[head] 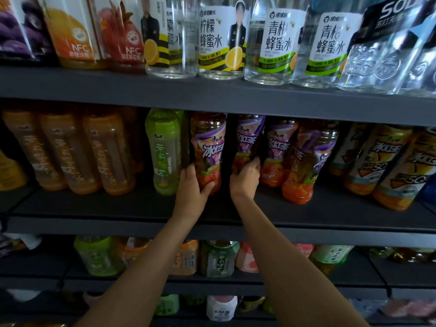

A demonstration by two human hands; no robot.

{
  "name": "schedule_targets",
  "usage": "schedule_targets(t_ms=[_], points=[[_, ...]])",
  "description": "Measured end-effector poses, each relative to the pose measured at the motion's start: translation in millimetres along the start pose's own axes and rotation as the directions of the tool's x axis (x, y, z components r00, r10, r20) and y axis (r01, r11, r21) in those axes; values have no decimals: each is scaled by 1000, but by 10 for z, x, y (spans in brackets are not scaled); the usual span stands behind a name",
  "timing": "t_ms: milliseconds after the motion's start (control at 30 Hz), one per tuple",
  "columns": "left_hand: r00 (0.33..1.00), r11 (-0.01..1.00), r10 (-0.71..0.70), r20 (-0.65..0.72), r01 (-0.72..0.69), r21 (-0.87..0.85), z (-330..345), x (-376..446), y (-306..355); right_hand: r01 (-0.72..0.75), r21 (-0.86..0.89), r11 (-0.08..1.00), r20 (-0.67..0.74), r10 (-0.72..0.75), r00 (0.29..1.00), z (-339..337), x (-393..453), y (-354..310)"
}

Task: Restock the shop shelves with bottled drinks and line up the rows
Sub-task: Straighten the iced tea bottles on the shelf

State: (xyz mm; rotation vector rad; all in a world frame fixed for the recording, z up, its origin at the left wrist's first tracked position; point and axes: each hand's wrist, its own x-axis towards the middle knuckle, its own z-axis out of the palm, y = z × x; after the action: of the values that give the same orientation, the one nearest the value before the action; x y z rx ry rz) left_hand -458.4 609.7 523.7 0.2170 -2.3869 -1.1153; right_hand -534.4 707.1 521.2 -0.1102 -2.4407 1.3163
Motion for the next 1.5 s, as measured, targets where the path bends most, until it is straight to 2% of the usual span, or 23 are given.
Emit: schedule_targets(t_ms=[267, 333, 433, 500, 567, 767, 867, 1033, 1167, 1433, 1500], points=[[1000, 1000, -6, 18, 6, 29, -27, 3, 29, 27, -39, 999, 22, -26, 999, -13, -28, -4], [1000, 999, -16, 22, 15, 32, -33, 6, 41, 65, 3, 998, -28, -65, 997, -57, -80, 6], [1000, 999, -28, 14, 27, 26, -48, -2, 67, 314, 34, 949, -198, -301, 933, -178, -218, -17], [999, 998, -42, -4, 43, 38, -60, -30, 71, 459, 28, 888, -135, -452, 882, -230, -227, -63], [999, 998, -40, -28, 41, 49, -76, -70, 51, 494, 7, 869, 7, -495, 869, -242, -142, -135], [999, 998, -38, 13, 38, 45, -181, -43, -55, 308, -21, 951, 293, -289, 911, -42, 105, -416], [999, 1000, -23, 28, 23, 7, -196, -29, -70, 232, 9, 973, 302, -224, 927, 78, 161, -467], [1000, 1000, 1, 20, -2, 18, -204, -44, -75, 217, 56, 975, 263, -224, 938, 65, 118, -385], [999, 1000, -9, 45, 8, 20, -216, -18, -73, 137, 67, 988, 335, -152, 930, 0, 122, -415], [996, 1000, 0, 94, 2, -25, -234, 19, -91, 98, 11, 995, 428, -94, 899, -154, 91, -472], [995, 1000, 1, 100, 2, -26, -216, 33, -82, 121, 29, 992, 410, -123, 904, -245, 49, -461]])
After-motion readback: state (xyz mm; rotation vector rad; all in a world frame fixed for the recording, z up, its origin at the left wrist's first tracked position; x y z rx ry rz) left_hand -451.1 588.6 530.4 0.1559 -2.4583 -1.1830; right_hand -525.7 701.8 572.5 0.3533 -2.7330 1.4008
